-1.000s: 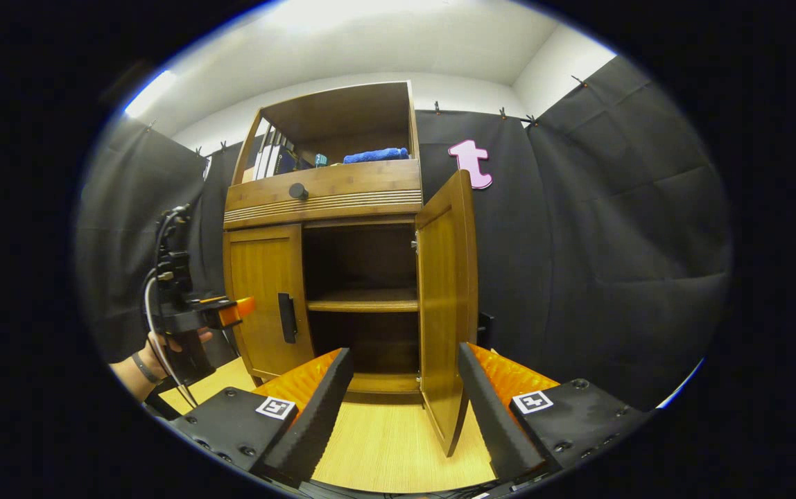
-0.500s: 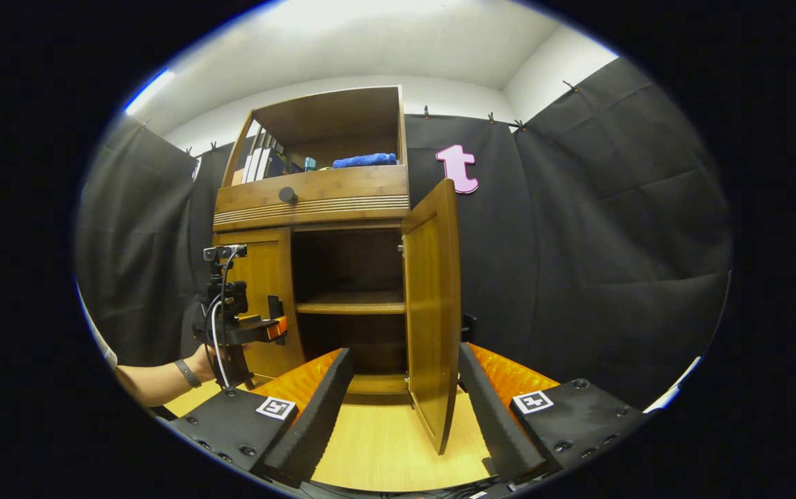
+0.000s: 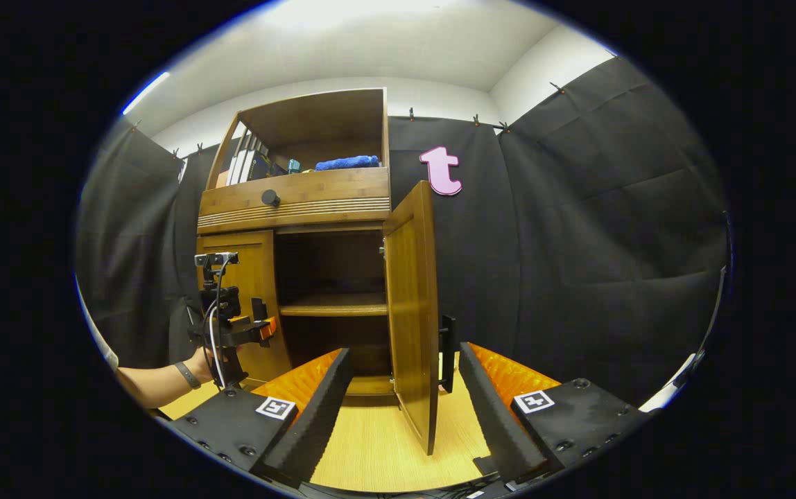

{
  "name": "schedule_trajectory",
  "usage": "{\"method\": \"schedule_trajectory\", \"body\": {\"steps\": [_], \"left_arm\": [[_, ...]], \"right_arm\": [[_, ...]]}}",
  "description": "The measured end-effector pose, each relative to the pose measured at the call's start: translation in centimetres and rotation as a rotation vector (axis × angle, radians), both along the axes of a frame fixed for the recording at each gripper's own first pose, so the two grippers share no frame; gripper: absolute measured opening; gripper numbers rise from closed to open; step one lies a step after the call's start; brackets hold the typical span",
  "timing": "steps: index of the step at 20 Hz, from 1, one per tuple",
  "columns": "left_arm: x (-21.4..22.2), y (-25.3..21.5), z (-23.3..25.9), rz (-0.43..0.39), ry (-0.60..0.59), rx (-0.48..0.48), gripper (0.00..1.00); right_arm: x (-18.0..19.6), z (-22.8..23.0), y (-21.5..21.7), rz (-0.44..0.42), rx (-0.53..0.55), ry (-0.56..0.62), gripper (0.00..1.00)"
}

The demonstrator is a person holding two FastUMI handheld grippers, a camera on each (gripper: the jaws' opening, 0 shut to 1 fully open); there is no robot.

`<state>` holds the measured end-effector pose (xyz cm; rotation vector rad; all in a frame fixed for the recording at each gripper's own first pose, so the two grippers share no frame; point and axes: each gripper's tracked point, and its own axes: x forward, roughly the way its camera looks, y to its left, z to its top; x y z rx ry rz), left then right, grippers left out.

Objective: Open the right door of the double-door shoe cabinet with the right hand, and open the left door with the left hand.

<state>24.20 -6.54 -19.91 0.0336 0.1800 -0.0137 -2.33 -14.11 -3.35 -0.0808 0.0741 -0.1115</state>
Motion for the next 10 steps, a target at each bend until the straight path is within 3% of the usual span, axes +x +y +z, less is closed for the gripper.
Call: {"method": "schedule_trajectory", "body": {"steps": [1, 2, 5, 6, 9, 10], "left_arm": [[0.2, 0.0, 0.0, 0.0, 0.002, 0.0, 0.93], [0.1, 0.0, 0.0, 0.0, -0.001, -0.001, 0.96], [0.2, -1.4, -0.2, -0.037, 0.009, -0.058, 0.84], [0.2, -2.3, -0.6, -0.059, 0.03, -0.097, 0.71], [-0.1, -2.4, -0.5, -0.05, 0.051, -0.029, 0.29], [-0.2, -2.5, -0.3, -0.051, 0.044, -0.032, 0.27]], "right_arm": [[0.0, 0.0, 0.1, 0.003, -0.001, -0.001, 0.99], [0.1, -0.1, 0.2, 0.007, -0.002, 0.002, 0.99], [-0.1, 0.2, 0.3, 0.014, -0.005, 0.0, 0.99], [-0.2, 0.3, 0.3, 0.016, -0.007, -0.004, 0.99], [-0.5, 0.6, 1.0, 0.035, -0.016, -0.013, 0.99], [-0.5, 0.5, 1.3, 0.043, -0.016, -0.01, 0.99]]}}
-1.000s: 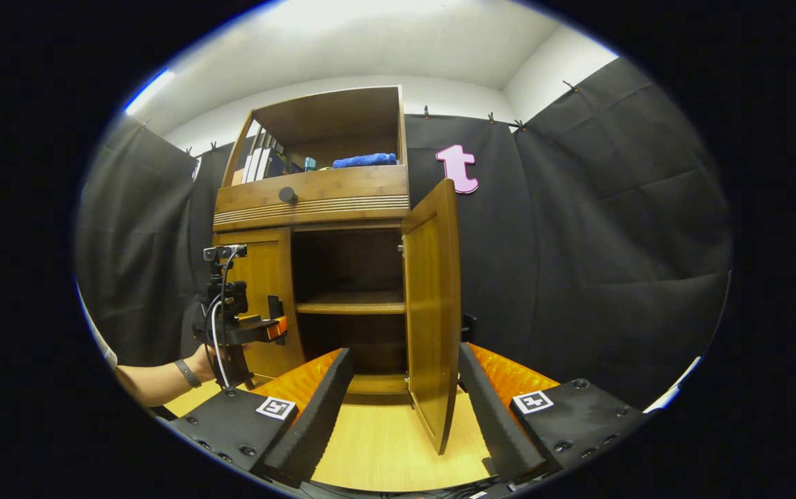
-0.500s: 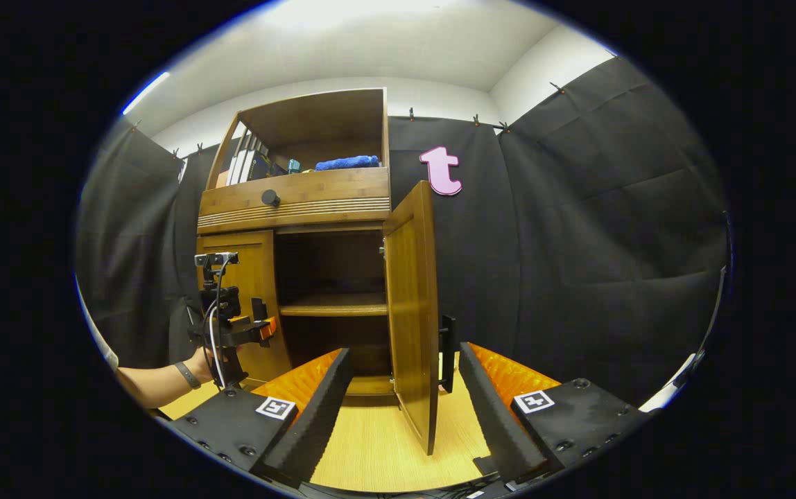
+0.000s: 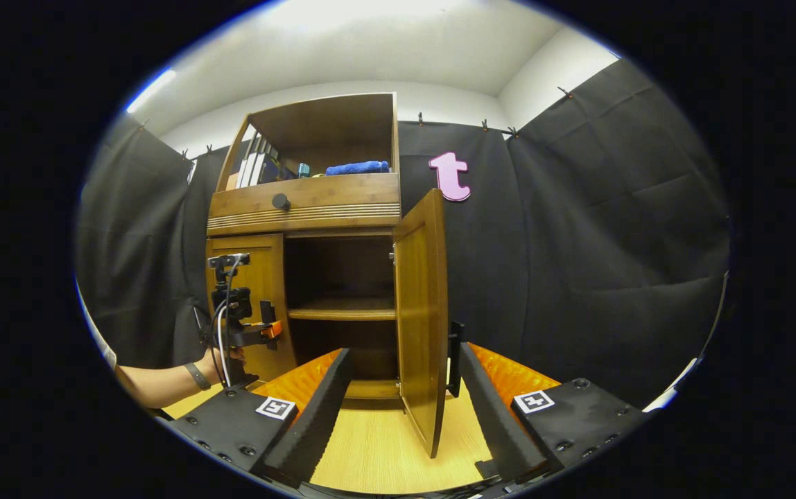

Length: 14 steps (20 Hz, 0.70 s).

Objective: Open the right door of the double-door shoe cabinet with the right hand, and open the left door with the left hand.

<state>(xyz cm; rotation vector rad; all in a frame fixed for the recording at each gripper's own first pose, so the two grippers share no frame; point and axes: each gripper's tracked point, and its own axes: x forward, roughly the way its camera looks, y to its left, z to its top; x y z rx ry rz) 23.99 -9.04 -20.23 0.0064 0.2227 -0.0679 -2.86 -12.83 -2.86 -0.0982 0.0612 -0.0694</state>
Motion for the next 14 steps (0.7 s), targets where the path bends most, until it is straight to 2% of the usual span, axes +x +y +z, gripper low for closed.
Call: {"method": "schedule_trajectory", "body": {"steps": [2, 3, 5, 11, 14], "left_arm": [[-1.1, -0.1, 0.8, -0.019, -0.004, 0.014, 0.24], [-2.0, 0.0, 1.2, -0.024, -0.004, 0.024, 0.24], [-4.3, 0.5, 1.6, -0.015, 0.009, 0.032, 0.24], [-10.1, 3.4, 3.2, 0.049, 0.027, 0.044, 0.24], [-13.3, 5.9, 4.3, 0.111, 0.029, 0.029, 0.23]], "right_arm": [[-0.1, -0.6, 0.6, 0.009, 0.004, 0.014, 0.99], [-0.3, -0.8, 1.0, 0.017, 0.005, 0.02, 0.92], [0.0, -1.2, 1.6, 0.03, 0.0, 0.031, 0.92], [1.0, -0.8, 2.4, 0.05, -0.001, 0.023, 0.92], [1.5, -0.7, 2.5, 0.061, -0.003, 0.022, 0.92]]}}
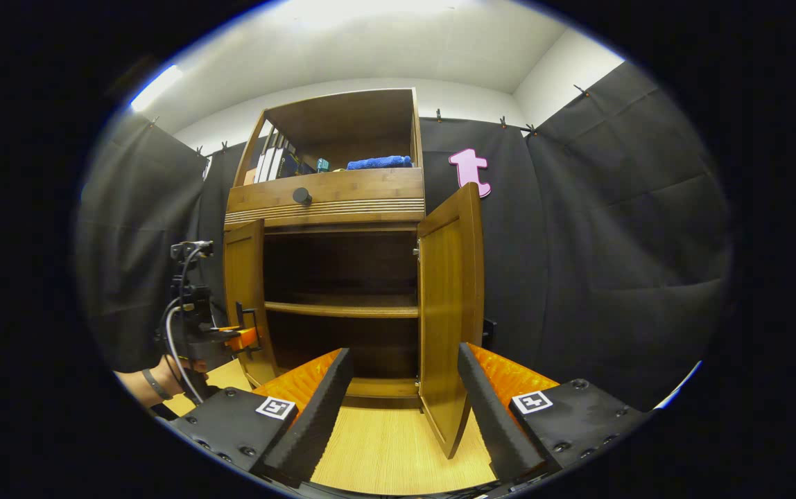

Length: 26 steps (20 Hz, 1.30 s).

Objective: Open the right door of the double-door shoe cabinet with the right hand, and open the left door with the left hand.

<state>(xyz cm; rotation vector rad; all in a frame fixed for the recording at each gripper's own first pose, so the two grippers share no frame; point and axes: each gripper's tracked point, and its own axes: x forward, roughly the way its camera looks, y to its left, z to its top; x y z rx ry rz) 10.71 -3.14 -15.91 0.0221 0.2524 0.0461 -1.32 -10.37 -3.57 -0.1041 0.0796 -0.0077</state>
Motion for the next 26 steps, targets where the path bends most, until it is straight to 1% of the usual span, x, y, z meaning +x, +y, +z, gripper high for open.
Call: {"method": "schedule_trajectory", "body": {"steps": [2, 4, 5, 6, 8, 9, 10, 11, 12, 15, 17, 18, 19, 20, 21, 23, 24, 25, 26], "left_arm": [[-1.8, 1.9, 0.6, 0.04, -0.009, -0.002, 0.22], [-3.4, 3.9, 1.3, 0.1, -0.021, -0.01, 0.22], [-4.1, 4.9, 1.6, 0.131, -0.03, -0.007, 0.22], [-4.8, 6.1, 1.8, 0.158, -0.038, 0.0, 0.2], [-5.9, 7.9, 2.2, 0.184, -0.047, 0.011, 0.16], [-6.2, 8.6, 2.2, 0.18, -0.051, 0.009, 0.15], [-6.3, 9.0, 2.2, 0.145, -0.049, 0.0, 0.11], [-6.5, 9.3, 2.3, 0.119, -0.049, -0.01, 0.13], [-6.7, 10.1, 2.4, 0.113, -0.047, -0.014, 0.11], [-7.3, 12.8, 3.0, 0.141, -0.059, -0.019, 0.11], [-7.7, 14.5, 3.5, 0.168, -0.079, -0.027, 0.08], [-7.8, 15.0, 3.5, 0.158, -0.08, -0.033, 0.06], [-7.9, 15.3, 3.5, 0.141, -0.083, -0.038, 0.04], [-8.1, 15.7, 3.5, 0.123, -0.082, -0.038, 0.0], [-7.9, 16.1, 3.5, 0.106, -0.084, -0.034, 0.04], [-7.9, 17.3, 3.8, 0.073, -0.086, -0.041, 0.04], [-8.0, 17.6, 3.7, 0.058, -0.083, -0.054, 0.0], [-7.9, 17.9, 3.5, 0.035, -0.084, -0.072, 0.0], [-7.7, 18.3, 3.6, 0.011, -0.085, -0.081, 0.08]], "right_arm": [[0.4, 0.1, -0.1, 0.004, -0.001, 0.001, 0.92], [0.9, 0.3, -0.3, 0.003, 0.005, 0.002, 0.92], [1.0, 0.4, -0.5, 0.003, 0.007, 0.0, 0.98], [1.2, 0.4, -0.5, 0.001, 0.01, -0.001, 0.92], [1.4, 0.4, -0.7, 0.001, 0.015, -0.001, 0.92], [1.4, 0.4, -0.6, 0.005, 0.017, 0.0, 0.92], [1.6, 0.4, -0.5, 0.008, 0.019, 0.001, 0.92], [1.7, 0.4, -0.5, 0.01, 0.02, 0.002, 0.92], [1.8, 0.3, -0.5, 0.013, 0.021, 0.003, 0.92], [2.2, 0.3, -0.1, 0.017, 0.025, -0.001, 0.92], [2.4, 0.4, 0.2, 0.022, 0.033, -0.004, 0.92], [2.6, 0.4, 0.3, 0.023, 0.037, -0.003, 0.92], [2.7, 0.3, 0.5, 0.024, 0.038, -0.002, 0.98], [2.9, 0.3, 0.7, 0.024, 0.038, -0.003, 0.92], [3.0, 0.5, 0.8, 0.024, 0.039, -0.005, 0.92], [3.3, 0.6, 1.3, 0.029, 0.043, -0.01, 0.92], [3.5, 0.6, 1.5, 0.032, 0.044, -0.01, 0.92], [3.5, 0.5, 1.8, 0.036, 0.043, -0.009, 0.92], [3.6, 0.5, 2.1, 0.039, 0.041, -0.007, 0.92]]}}
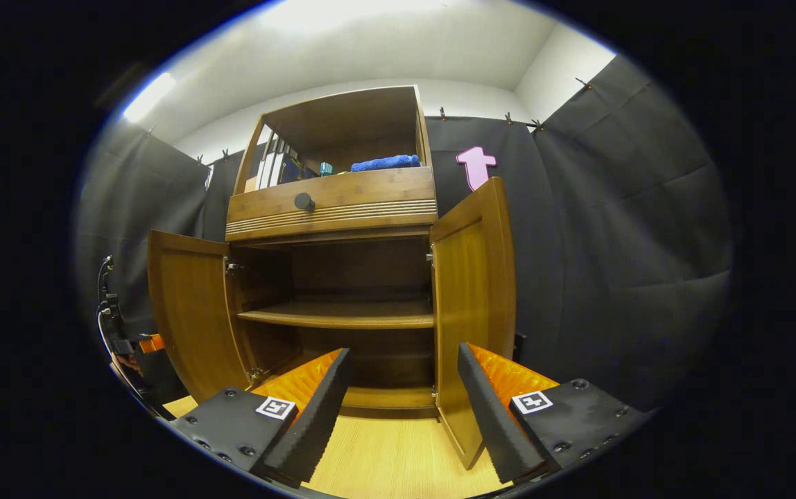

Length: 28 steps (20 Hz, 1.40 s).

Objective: Open the right door of the double-door shoe cabinet with the right hand, and open the left door with the left hand.

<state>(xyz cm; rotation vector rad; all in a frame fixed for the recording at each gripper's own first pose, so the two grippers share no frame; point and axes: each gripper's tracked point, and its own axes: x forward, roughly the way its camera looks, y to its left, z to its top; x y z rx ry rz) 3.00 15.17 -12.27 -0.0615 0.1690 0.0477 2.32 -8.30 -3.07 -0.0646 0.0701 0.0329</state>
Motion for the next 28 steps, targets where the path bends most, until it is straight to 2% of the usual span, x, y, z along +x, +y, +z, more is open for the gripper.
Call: {"method": "schedule_trajectory", "body": {"steps": [4, 7, 11, 13, 14, 16, 20, 24, 28], "left_arm": [[0.1, 2.8, 0.3, -0.086, -0.016, -0.074, 0.08], [0.0, 3.7, -0.1, -0.131, 0.021, -0.121, 0.09], [-2.9, 4.0, -0.9, -0.18, 0.089, -0.011, 0.06], [-5.0, 5.1, -1.5, -0.12, 0.122, 0.021, 0.08], [-6.1, 5.6, -1.3, -0.09, 0.124, 0.017, 0.06], [-8.1, 5.2, -0.8, -0.043, 0.112, -0.035, 0.02], [-11.7, 4.7, 1.1, 0.065, 0.062, -0.079, 0.02], [-13.3, 1.4, 4.5, 0.092, -0.011, -0.086, 0.02], [-11.8, -3.2, 7.9, 0.093, -0.067, -0.01, 0.0]], "right_arm": [[-0.1, -0.1, 0.9, 0.02, 0.001, 0.01, 0.92], [-0.1, 0.0, 0.4, 0.013, -0.012, 0.015, 0.92], [0.1, 0.0, -0.4, -0.003, -0.009, 0.019, 0.92], [0.2, 0.0, -0.8, -0.007, -0.005, 0.016, 0.92], [0.3, -0.1, -1.1, -0.009, -0.004, 0.015, 0.98], [0.7, 0.0, -1.6, -0.006, 0.004, 0.016, 0.98], [1.9, -0.1, -1.7, 0.015, 0.01, 0.017, 0.99], [2.3, -0.1, -1.5, 0.05, 0.02, 0.015, 0.99], [2.6, 0.1, -1.3, 0.074, 0.035, 0.004, 0.99]]}}
